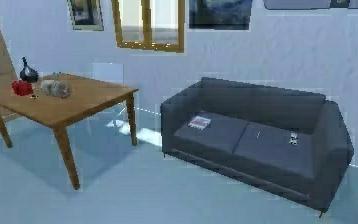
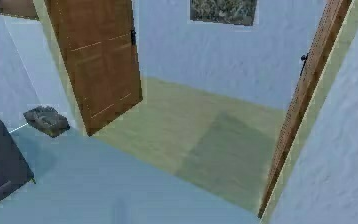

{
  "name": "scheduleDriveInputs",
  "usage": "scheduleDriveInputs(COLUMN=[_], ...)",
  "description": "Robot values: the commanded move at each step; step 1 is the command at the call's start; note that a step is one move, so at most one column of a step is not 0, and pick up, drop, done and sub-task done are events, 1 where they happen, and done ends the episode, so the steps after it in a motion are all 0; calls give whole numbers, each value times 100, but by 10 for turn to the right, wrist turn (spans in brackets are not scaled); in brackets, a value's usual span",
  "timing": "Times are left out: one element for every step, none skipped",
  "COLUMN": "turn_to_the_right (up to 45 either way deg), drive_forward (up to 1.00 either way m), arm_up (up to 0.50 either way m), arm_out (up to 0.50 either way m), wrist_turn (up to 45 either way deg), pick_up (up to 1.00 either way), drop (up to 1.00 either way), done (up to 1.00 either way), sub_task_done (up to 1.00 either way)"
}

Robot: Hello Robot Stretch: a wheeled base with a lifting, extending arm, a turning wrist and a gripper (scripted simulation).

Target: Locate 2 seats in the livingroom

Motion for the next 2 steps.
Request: scheduleDriveInputs(turn_to_the_right=[300,0], drive_forward=[0,75], arm_up=[0,0], arm_out=[0,0], wrist_turn=[0,0], pick_up=[0,0], drop=[0,0], done=[0,0], sub_task_done=[0,0])
